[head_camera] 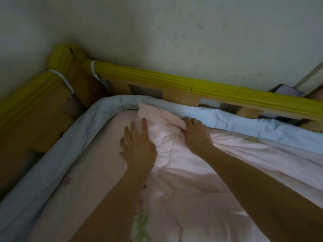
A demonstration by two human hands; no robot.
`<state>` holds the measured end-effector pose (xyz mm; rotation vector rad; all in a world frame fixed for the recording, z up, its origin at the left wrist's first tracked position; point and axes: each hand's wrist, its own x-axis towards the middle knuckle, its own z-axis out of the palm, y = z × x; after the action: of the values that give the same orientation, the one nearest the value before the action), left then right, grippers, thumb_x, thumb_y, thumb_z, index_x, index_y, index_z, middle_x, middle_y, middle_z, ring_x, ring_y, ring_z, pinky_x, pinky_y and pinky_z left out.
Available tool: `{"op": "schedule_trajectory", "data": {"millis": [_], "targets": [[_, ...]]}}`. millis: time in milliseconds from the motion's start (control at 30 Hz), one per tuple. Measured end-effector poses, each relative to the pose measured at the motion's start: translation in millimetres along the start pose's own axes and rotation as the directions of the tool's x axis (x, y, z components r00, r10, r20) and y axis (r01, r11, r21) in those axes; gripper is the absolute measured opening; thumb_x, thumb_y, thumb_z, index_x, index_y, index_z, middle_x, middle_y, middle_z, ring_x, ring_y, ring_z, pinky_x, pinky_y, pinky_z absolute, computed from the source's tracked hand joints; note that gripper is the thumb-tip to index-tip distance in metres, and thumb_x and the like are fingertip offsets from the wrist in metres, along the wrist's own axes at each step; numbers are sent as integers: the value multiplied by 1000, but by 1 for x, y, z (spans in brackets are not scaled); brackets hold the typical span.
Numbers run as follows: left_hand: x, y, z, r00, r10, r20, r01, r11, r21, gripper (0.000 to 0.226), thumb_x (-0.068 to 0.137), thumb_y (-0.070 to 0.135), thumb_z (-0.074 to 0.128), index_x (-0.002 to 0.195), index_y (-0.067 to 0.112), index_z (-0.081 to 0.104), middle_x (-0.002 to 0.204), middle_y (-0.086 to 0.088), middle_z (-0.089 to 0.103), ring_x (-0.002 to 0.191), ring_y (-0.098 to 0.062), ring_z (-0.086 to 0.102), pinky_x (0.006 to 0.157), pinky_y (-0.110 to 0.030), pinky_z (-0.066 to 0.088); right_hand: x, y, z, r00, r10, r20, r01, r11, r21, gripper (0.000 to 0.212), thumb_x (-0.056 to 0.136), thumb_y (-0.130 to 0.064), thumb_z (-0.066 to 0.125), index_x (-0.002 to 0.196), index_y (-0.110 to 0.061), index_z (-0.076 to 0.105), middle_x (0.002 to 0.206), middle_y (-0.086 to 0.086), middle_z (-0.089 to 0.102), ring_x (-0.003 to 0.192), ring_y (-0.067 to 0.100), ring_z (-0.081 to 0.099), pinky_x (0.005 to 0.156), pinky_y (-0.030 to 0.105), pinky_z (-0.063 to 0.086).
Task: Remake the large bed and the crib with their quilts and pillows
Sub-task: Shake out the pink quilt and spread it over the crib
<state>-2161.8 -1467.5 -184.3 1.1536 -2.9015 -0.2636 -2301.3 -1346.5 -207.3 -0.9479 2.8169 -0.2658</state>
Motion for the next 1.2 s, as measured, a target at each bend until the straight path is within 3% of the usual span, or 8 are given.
{"op": "schedule_trajectory", "data": {"millis": [100, 233, 400, 533, 633, 867, 1033, 1200], "targets": [[13, 17, 12, 981, 183, 61, -186, 982, 47, 70, 97, 48, 35, 151, 36, -9, 159, -14, -8, 145, -38, 6, 112, -54, 20, -22, 15, 6, 981, -98, -170, 80, 991, -110, 46, 96, -38, 33, 134, -13, 45, 122, 7, 55, 107, 27, 53, 93, 37, 38], [29, 8, 17, 970, 213, 120, -223, 972, 73, 65, 98, 47, 37, 151, 39, 1, 155, -19, 6, 123, -35, 41, 90, -39, 44, -46, 54, -2, 968, -56, -244, 41, 997, -67, 46, 94, -33, 30, 135, -18, 47, 119, 5, 59, 105, 28, 56, 96, 41, 37], [34, 8, 7, 922, 287, 260, -320, 943, 96, 67, 98, 25, 41, 153, 32, 3, 150, -17, 18, 98, -24, 60, 82, -29, 48, -47, 78, -5, 963, -77, -257, 80, 997, 1, 42, 74, 5, 63, 115, -4, 62, 104, 19, 65, 90, 39, 61, 83, 42, 44], [47, 16, 5, 928, 302, 217, -354, 897, 264, 64, 95, 28, 42, 151, 30, 12, 151, -16, 15, 128, -33, 36, 99, -42, 37, -5, 72, -26, 978, 2, -210, 1, 1000, 14, 31, 79, -4, 51, 105, -3, 68, 104, 20, 66, 98, 39, 60, 88, 43, 50], [54, 30, 12, 940, 207, 271, -287, 909, 302, 66, 95, 35, 41, 152, 27, 9, 158, -18, -4, 145, -38, -4, 115, -55, 2, -1, 71, -19, 967, 42, -250, -62, 995, -72, 28, 79, -5, 59, 105, -8, 68, 96, 18, 68, 92, 36, 63, 83, 40, 50], [0, 63, 0, 955, 230, 187, -283, 895, 344, 75, 93, 30, 48, 152, 8, 9, 156, -28, 0, 145, -44, 3, 113, -61, 4, -92, 99, -21, 987, -71, -146, 60, 995, -78, 50, 91, -27, 37, 133, -6, 53, 134, 14, 55, 124, 30, 52, 109, 40, 35], [-49, 138, -13, 781, 565, 267, -614, 771, 166, 71, 95, 27, 45, 154, 18, 6, 160, -11, -4, 147, -33, -10, 117, -50, -4, -164, 180, -69, 978, 120, -171, -119, 993, 19, 45, 89, -20, 37, 124, -3, 58, 123, 20, 61, 111, 36, 60, 98, 46, 45], [-113, 253, -10, 612, 717, 334, -769, 638, 39, 62, 99, 30, 38, 153, 20, 9, 161, -2, 4, 148, -25, -6, 118, -41, -1, -252, 302, -101, 923, 382, -45, -384, 922, -53, 48, 94, -17, 43, 142, -14, 38, 144, 9, 41, 134, 27, 36, 112, 34, 24]]}}
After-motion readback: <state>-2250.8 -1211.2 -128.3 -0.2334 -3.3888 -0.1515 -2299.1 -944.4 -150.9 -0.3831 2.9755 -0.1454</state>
